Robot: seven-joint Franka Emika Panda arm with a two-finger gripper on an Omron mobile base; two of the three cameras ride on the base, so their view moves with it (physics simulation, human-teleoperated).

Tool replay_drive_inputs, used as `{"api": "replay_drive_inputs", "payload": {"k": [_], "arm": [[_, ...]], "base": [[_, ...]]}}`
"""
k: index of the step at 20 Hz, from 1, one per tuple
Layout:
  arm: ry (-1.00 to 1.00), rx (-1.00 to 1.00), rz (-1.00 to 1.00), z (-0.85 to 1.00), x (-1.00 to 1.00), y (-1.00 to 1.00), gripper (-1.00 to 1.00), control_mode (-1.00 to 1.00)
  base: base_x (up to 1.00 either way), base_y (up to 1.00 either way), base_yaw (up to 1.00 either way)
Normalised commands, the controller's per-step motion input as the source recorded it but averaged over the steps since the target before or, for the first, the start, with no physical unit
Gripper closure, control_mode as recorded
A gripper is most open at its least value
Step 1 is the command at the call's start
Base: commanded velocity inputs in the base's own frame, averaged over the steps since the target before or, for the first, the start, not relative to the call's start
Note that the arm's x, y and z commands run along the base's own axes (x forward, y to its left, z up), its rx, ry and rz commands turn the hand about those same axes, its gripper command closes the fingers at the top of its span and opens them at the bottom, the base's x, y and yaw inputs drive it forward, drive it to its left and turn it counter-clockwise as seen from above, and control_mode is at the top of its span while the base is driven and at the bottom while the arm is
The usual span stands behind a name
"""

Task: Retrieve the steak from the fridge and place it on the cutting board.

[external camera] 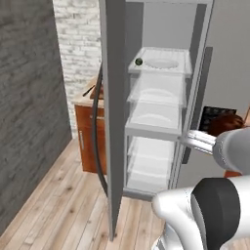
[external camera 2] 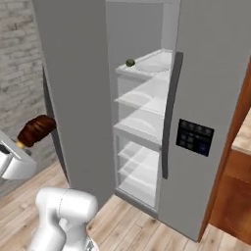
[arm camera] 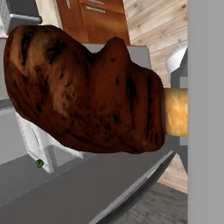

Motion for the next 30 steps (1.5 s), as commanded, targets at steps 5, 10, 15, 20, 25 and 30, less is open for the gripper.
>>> {"api": "replay_drive_inputs", "payload": {"k": [5, 10, 15, 20, 25, 30], "arm": [[0.0, 0.0, 0.0, 0.0, 0.0, 0.0, 1.0, 1.0], [0.0, 0.0, 0.0, 0.0, 0.0, 0.0, 1.0, 1.0], [0.0, 0.0, 0.0, 0.0, 0.0, 0.0, 1.0, 1.0], [0.0, 0.0, 0.0, 0.0, 0.0, 0.0, 1.0, 1.0], [0.0, 0.0, 0.0, 0.0, 0.0, 0.0, 1.0, 1.0], [0.0, 0.0, 0.0, 0.0, 0.0, 0.0, 1.0, 1.0]], "base": [[-0.12, 0.86, 0.01], [-0.1, 0.84, -0.21], [-0.19, 0.57, -0.34], [-0.01, 0.83, -0.34], [-0.05, 0.98, -0.33], [0.09, 0.81, -0.18]]}}
